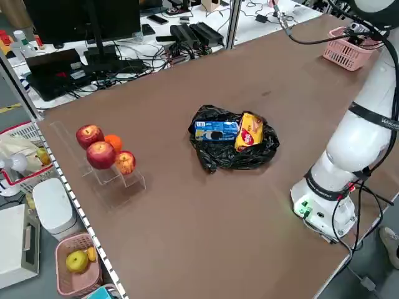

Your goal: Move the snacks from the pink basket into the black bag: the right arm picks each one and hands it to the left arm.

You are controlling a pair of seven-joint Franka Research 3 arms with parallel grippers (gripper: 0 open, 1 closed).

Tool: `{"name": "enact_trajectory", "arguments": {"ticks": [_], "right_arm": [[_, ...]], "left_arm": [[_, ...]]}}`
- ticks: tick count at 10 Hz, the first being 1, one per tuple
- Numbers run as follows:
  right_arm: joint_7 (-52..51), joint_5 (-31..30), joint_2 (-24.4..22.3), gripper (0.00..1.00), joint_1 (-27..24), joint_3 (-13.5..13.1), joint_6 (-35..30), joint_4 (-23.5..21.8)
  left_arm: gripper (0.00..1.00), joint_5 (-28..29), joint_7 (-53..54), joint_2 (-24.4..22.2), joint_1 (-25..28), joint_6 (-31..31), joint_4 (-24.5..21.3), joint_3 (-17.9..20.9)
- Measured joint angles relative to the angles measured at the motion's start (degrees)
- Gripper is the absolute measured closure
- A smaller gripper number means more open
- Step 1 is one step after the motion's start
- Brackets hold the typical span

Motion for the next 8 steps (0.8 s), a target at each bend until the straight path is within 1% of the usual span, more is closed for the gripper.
{"name": "enact_trajectory", "arguments": {"ticks": [1,2,5,6,8], "right_arm": [[0.0,0.0,-0.01,0.26,0.0,0.27,0.02,0.04],[0.0,0.0,-0.03,0.33,0.0,0.42,0.06,0.14],[0.01,0.0,-0.17,0.46,0.0,0.82,-0.07,0.27],[0.0,0.0,-0.29,0.52,0.0,1.08,-0.65,0.42],[0.01,-0.01,-0.99,0.56,0.0,1.69,-4.38,1.33]], "left_arm": [[0.0,0.0,-0.04,0.02,0.01,0.0,0.0,0.03],[0.0,0.0,-0.05,0.13,0.04,0.0,0.0,0.12],[0.0,0.0,-0.03,0.38,0.23,0.0,0.0,0.36],[0.0,0.0,-0.03,0.38,0.19,0.0,0.0,0.32],[0.0,0.0,-0.11,0.39,-0.4,0.0,0.0,0.14]]}}
